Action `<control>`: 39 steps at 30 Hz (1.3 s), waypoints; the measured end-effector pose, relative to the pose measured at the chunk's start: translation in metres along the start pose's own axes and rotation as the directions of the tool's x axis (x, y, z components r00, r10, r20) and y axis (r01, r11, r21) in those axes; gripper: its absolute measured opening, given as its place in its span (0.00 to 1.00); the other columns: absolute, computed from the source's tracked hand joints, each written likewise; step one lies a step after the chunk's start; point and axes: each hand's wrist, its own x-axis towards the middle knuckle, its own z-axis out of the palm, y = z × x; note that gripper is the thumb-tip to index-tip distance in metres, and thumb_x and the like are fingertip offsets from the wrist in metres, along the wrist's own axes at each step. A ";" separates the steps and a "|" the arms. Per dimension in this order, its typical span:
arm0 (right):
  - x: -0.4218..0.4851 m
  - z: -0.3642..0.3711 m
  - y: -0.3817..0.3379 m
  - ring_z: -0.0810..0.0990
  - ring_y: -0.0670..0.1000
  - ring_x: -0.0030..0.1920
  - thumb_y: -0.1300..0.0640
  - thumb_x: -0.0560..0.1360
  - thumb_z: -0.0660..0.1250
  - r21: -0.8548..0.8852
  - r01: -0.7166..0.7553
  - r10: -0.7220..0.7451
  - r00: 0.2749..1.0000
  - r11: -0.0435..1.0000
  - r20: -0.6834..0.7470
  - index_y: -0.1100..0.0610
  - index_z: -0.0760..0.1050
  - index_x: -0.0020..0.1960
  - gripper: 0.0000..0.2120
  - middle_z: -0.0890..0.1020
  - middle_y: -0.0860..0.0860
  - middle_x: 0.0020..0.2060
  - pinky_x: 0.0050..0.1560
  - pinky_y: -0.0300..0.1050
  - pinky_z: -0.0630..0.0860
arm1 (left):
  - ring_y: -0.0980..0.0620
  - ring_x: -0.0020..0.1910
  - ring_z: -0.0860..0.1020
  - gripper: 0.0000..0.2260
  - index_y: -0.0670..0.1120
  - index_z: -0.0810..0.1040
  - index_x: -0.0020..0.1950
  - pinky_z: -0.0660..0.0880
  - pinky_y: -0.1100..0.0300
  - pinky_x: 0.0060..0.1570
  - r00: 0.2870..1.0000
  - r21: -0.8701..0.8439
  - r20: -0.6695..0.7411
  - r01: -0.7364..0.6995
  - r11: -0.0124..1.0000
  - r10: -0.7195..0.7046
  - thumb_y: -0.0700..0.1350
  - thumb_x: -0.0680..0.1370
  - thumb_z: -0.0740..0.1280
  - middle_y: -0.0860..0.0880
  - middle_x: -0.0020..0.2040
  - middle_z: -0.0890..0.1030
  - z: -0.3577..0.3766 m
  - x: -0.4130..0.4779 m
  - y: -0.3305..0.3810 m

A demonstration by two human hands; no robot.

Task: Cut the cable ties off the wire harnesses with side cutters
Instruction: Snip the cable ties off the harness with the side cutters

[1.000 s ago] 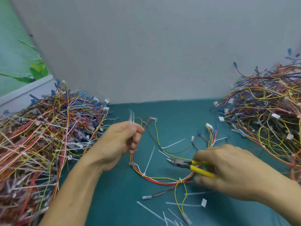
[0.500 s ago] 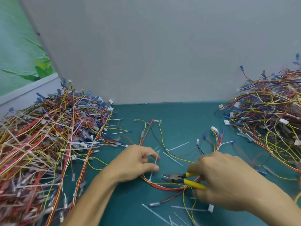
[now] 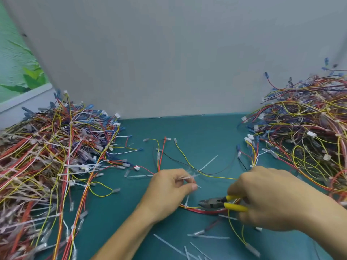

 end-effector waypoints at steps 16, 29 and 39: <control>0.015 0.019 -0.015 0.75 0.53 0.48 0.43 0.70 0.61 0.103 0.082 -0.079 0.996 0.991 -0.035 0.51 0.72 0.44 0.12 0.71 0.47 0.40 0.42 0.46 0.71 | 0.56 0.29 0.67 0.03 0.49 0.82 0.40 0.66 0.65 0.35 0.954 0.010 0.299 0.013 1.000 -0.015 0.43 0.74 0.72 0.54 0.28 0.73 -0.034 0.003 -0.010; 0.019 0.022 -0.018 0.74 0.55 0.42 0.43 0.68 0.62 0.027 0.067 -0.065 0.997 0.997 -0.048 0.51 0.70 0.40 0.11 0.74 0.50 0.39 0.30 0.43 0.61 | 0.59 0.25 0.61 0.03 0.47 0.81 0.40 0.61 0.71 0.28 0.952 -0.027 0.305 0.019 0.999 -0.010 0.42 0.74 0.71 0.56 0.22 0.64 -0.035 0.001 -0.010; 0.020 0.026 -0.017 0.75 0.56 0.42 0.46 0.67 0.62 0.036 0.092 -0.090 0.995 0.995 -0.048 0.53 0.71 0.42 0.11 0.75 0.51 0.38 0.30 0.43 0.62 | 0.60 0.25 0.62 0.04 0.47 0.81 0.40 0.62 0.71 0.29 0.953 -0.032 0.304 0.022 0.999 -0.012 0.42 0.74 0.72 0.56 0.22 0.67 -0.034 0.002 -0.012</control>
